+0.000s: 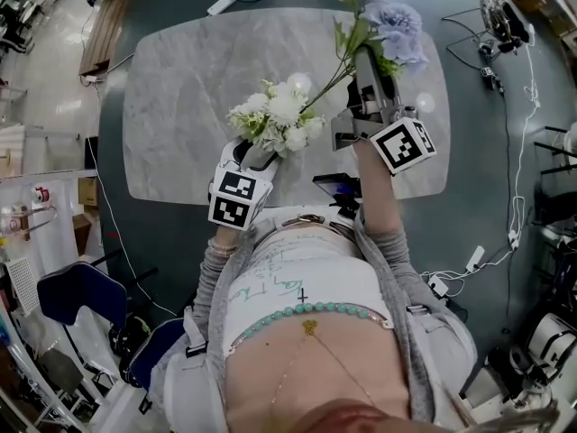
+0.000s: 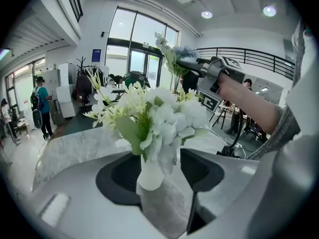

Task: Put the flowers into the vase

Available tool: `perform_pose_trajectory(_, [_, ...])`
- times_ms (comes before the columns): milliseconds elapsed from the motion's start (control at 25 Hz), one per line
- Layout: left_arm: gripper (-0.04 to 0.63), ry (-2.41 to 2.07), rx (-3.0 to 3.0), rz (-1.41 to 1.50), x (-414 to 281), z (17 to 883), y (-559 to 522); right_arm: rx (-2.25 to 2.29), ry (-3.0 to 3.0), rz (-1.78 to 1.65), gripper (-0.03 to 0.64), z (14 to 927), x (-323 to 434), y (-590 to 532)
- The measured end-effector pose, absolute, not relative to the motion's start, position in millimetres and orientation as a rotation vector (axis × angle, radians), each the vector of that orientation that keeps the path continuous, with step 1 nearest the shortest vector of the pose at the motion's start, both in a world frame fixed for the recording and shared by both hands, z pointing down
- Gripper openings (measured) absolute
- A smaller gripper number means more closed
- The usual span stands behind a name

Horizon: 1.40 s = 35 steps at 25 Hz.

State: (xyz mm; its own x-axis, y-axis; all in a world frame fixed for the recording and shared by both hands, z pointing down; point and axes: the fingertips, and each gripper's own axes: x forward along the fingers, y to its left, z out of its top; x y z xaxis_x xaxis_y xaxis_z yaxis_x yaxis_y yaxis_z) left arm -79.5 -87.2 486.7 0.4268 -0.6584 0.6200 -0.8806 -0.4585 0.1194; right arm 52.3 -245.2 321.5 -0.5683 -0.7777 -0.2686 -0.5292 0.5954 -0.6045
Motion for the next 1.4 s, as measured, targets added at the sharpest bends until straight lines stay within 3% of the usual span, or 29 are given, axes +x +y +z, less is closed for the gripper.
perform_pose_trajectory(440, [0.245,-1.300,2.264,0.671,-87.2,490.4,-82.8,-0.944,2.406,-0.768,0.098,351.3,2.9,-228.7])
perform_pose_trajectory(1400, [0.244,-1.344,2.219,0.587,-72.1,479.9,-105.0,-0.792,2.838,-0.835,0.091,399.0,-17.2,-204.2])
